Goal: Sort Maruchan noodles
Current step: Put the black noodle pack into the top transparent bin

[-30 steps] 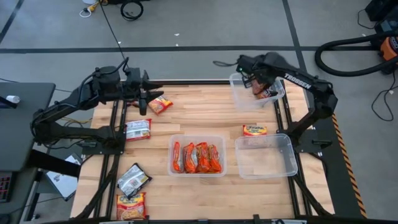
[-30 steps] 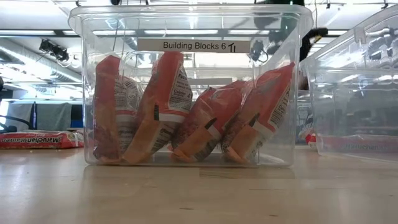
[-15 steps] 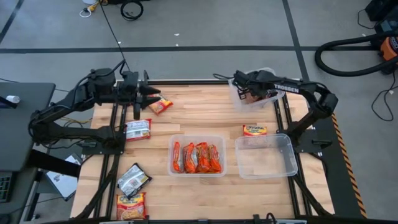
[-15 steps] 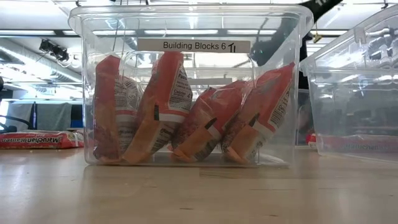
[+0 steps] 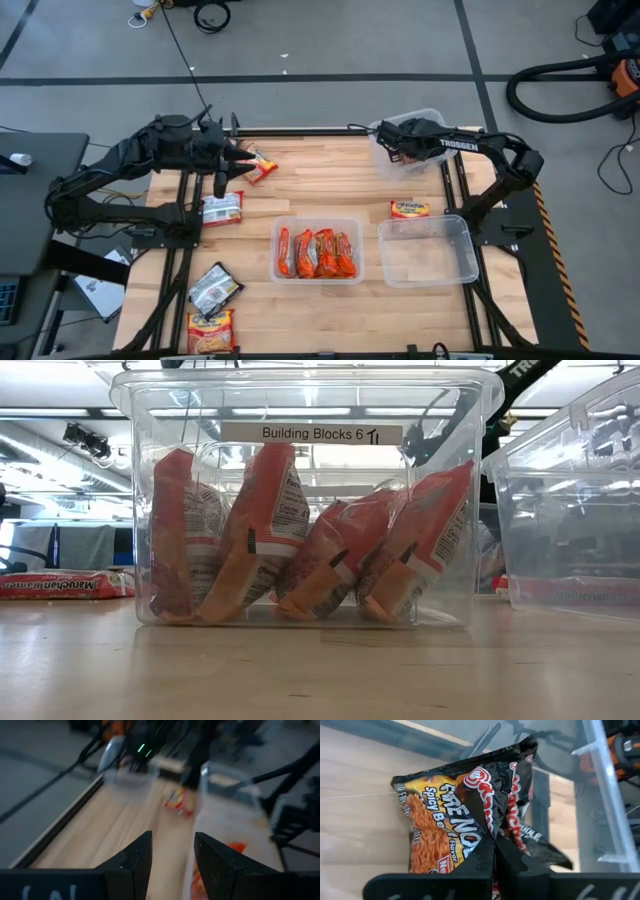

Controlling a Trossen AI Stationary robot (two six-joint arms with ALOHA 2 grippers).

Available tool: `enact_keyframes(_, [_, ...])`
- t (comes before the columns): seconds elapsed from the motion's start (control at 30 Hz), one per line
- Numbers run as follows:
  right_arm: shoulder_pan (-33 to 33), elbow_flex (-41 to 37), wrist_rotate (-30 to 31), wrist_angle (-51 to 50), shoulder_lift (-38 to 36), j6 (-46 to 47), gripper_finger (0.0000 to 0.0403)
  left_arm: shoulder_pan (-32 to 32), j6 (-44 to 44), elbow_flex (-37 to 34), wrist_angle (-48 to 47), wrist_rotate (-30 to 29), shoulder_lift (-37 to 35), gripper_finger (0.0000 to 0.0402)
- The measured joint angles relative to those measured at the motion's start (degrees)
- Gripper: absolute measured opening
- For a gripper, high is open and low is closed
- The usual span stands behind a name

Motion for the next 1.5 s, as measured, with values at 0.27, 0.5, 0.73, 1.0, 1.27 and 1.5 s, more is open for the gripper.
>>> enact_keyframes(0.27, [-1.81, 0.0, 0.45, 0.25, 0.0, -5.67, 0.0022, 0.38, -5.13, -0.01, -16.1, -10.68, -0.02, 0.0157])
enact_keyframes(0.5, [-3.41, 0.0, -3.02, 0.45, -0.73, -11.04, 0.0063, 5.37, -8.48, -0.01, -29.48, -15.83, 0.0, 0.0197])
enact_keyframes(0.73, [-2.33, 0.0, -6.34, 0.69, -9.8, -12.74, 0.0122, 16.35, -13.92, -2.25, -33.24, -13.54, 0.19, 0.0238])
enact_keyframes(1.0, [3.16, 0.0, -12.16, 4.15, -23.95, -10.7, 0.0166, 29.88, -9.76, -9.86, -27.57, -13.36, 8.05, 0.0234])
enact_keyframes(1.27, [9.24, 0.0, -21.04, 11.84, -30.33, -13.05, 0.0209, 33.39, -8.03, -10.92, -11.15, -16.65, 22.77, 0.0235])
enact_keyframes(1.5, [14.57, 0.0, -30.05, 18.16, -31.25, -19.82, 0.022, 33.51, -10.67, -10.88, -5.83, -19.33, 35.41, 0.0223])
